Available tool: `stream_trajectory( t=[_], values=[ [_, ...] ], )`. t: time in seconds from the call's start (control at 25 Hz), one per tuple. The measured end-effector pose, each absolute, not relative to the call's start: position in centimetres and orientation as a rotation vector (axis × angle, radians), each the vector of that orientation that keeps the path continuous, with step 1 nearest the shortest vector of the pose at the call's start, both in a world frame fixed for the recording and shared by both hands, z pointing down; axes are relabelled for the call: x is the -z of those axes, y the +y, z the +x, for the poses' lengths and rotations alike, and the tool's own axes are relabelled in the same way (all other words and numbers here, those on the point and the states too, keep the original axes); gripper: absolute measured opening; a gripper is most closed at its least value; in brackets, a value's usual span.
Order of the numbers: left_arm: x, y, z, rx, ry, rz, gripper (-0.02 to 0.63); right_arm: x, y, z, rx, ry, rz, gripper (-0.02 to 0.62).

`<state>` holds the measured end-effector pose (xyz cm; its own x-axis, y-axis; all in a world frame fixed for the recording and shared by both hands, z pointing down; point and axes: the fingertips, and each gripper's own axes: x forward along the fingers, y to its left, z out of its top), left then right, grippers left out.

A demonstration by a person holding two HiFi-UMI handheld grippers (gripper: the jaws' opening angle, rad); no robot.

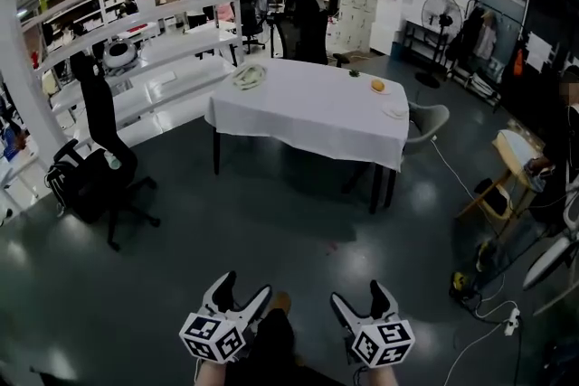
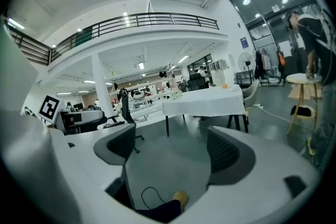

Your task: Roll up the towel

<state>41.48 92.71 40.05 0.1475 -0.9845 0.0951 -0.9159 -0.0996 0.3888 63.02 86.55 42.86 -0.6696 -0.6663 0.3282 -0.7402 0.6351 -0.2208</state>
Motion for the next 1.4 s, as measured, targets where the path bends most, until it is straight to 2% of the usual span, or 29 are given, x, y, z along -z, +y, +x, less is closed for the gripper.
stream_trajectory(
  t=[0.4,1.4],
  values=[
    [-40.5,85.0,38.9,0.225,-1.787,2.134,0.385,-42.6,79.4,59.5,-0.474,-2.652,1.127,0.443],
    [-38.5,64.4,25.0,0.234,-1.704,2.221,0.385,-41.3,59.3,44.3,-0.462,-2.669,1.145,0.456]
  ],
)
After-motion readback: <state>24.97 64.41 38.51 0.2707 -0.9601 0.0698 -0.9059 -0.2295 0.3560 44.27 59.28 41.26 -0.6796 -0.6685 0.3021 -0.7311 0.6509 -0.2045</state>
